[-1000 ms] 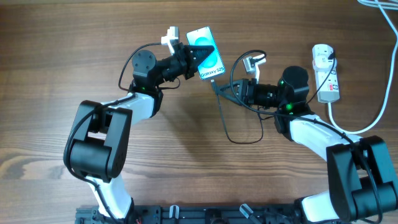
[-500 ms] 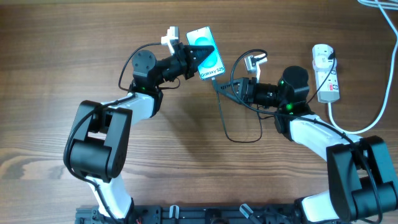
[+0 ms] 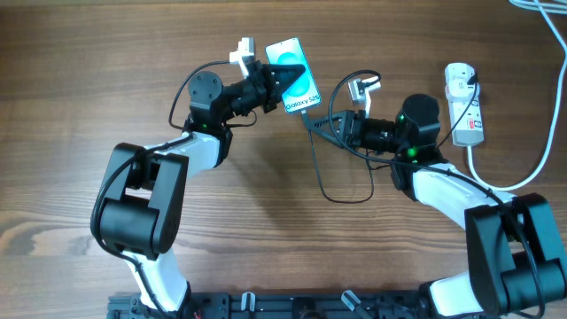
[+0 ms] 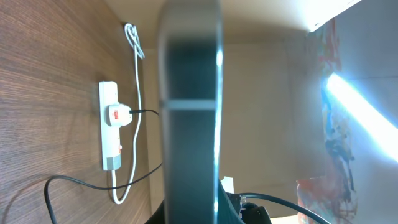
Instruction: Plug charger to phone and switch on socket
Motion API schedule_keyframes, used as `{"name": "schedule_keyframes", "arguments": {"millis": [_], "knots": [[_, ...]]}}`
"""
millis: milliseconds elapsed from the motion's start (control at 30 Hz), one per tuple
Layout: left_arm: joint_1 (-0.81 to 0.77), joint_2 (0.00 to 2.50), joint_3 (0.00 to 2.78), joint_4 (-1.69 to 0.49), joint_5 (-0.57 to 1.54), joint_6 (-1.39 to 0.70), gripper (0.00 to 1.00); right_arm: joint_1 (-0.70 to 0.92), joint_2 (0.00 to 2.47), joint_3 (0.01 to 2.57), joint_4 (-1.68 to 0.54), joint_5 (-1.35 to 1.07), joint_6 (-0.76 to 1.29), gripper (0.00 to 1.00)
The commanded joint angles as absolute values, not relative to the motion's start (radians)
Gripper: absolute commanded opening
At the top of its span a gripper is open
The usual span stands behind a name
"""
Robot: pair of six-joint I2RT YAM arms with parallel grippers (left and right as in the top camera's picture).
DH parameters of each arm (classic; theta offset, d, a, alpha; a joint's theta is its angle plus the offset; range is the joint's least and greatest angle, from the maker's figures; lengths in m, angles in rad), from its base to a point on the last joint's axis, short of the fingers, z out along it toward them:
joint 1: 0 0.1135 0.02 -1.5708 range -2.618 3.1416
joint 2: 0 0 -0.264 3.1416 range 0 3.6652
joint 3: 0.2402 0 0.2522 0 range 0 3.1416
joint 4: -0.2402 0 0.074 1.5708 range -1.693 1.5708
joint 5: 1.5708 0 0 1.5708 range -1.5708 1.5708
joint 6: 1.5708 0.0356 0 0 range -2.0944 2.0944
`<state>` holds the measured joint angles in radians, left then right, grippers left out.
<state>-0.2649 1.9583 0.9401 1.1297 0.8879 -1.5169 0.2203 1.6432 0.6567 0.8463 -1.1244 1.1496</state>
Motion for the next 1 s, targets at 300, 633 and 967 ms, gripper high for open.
{"name": "schedule_keyframes", "arguments": {"millis": [300,633,967], "knots": [[-0.277,1.964,0.968,1.129,0.909,-1.469,0.04,0.221,1.647,0.662,0.86,-1.127,1.133,0.04],[-0.266,1.964,0.968,1.13,0.92,-1.468,0.04,0.202,1.647,0.662,0.859,-1.127,1.139,0.04],[-0.266,1.964,0.968,1.13,0.92,-1.47,0.04,0.201,1.647,0.662,0.813,-1.126,1.128,0.04]]}}
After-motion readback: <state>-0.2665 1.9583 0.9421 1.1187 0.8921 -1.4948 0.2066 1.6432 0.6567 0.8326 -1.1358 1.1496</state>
